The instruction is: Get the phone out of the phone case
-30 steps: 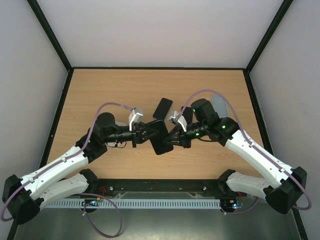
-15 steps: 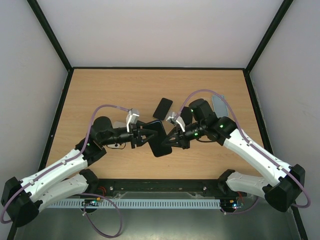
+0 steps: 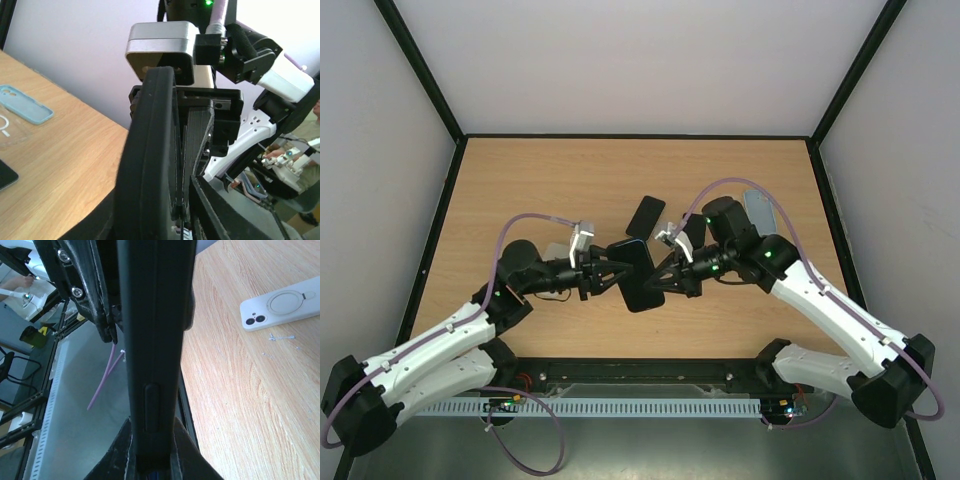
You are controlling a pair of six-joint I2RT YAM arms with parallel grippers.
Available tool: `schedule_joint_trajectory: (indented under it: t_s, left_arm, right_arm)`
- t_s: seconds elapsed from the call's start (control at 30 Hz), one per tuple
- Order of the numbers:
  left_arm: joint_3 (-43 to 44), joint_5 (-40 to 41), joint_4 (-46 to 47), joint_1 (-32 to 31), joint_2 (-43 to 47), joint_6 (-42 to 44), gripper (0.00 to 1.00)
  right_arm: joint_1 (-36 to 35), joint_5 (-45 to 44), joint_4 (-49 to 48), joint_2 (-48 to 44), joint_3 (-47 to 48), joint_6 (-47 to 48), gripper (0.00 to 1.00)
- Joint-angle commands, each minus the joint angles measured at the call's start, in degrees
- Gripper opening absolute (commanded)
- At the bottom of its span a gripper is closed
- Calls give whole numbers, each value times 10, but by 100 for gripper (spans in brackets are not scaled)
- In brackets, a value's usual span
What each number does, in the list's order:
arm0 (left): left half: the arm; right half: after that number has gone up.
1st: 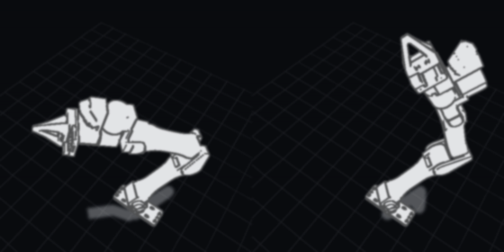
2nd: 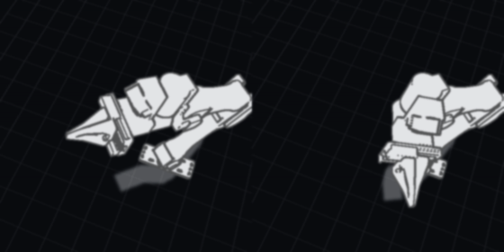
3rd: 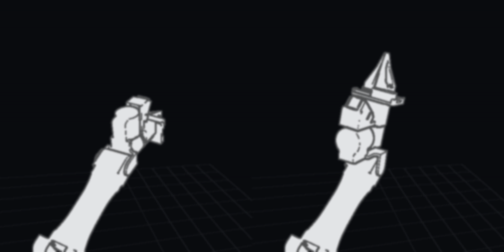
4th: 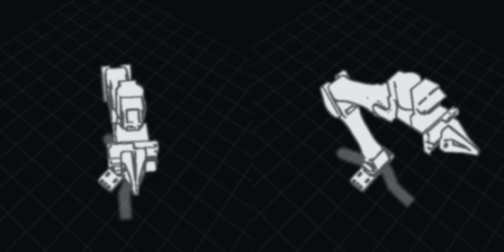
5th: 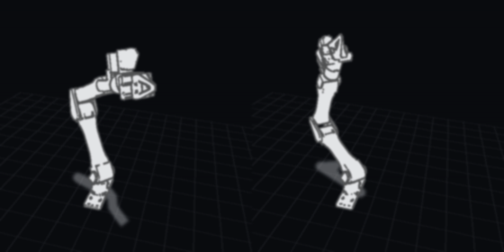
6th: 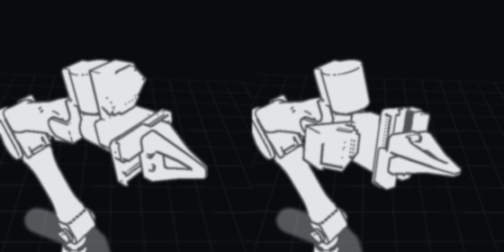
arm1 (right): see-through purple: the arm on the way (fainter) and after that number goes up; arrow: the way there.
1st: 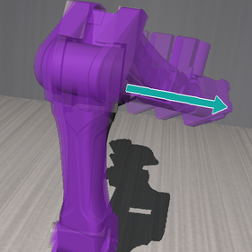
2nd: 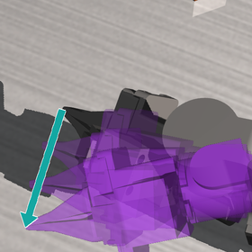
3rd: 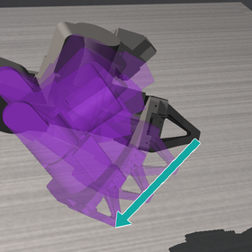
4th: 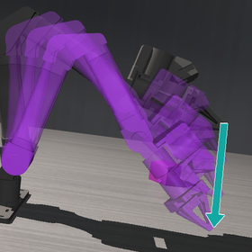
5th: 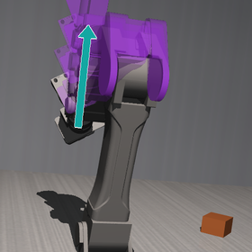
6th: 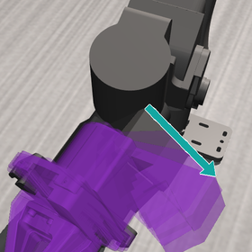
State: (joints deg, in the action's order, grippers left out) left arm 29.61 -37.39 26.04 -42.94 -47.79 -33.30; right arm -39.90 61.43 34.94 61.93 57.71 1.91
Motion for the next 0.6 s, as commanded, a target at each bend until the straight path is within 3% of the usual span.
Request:
schedule_joint_trajectory:
  t_s: [0.0,0.17,0.2,0.3,0.37,0.43,0.57]
  left_arm:
    - [-9,-20,61,2,-1,-21,25]
    - [5,-28,52,2,-2,-21,3]
    - [10,-30,47,2,0,-19,3]
    - [24,-35,26,3,4,-11,2]
    - [34,-44,19,4,4,-13,3]
    - [42,-56,19,5,3,-17,3]
    - [53,-61,13,6,0,-24,3]
  right_arm:
    - [4,23,-43,-22,15,-11,2]
    - [5,16,-49,-24,11,-15,4]
    - [5,14,-44,-25,13,-9,10]
    - [4,2,9,-21,30,60,42]
    - [4,-15,57,-24,34,134,54]
    - [5,-28,108,-29,31,206,58]
    - [5,-29,154,-42,16,290,56]
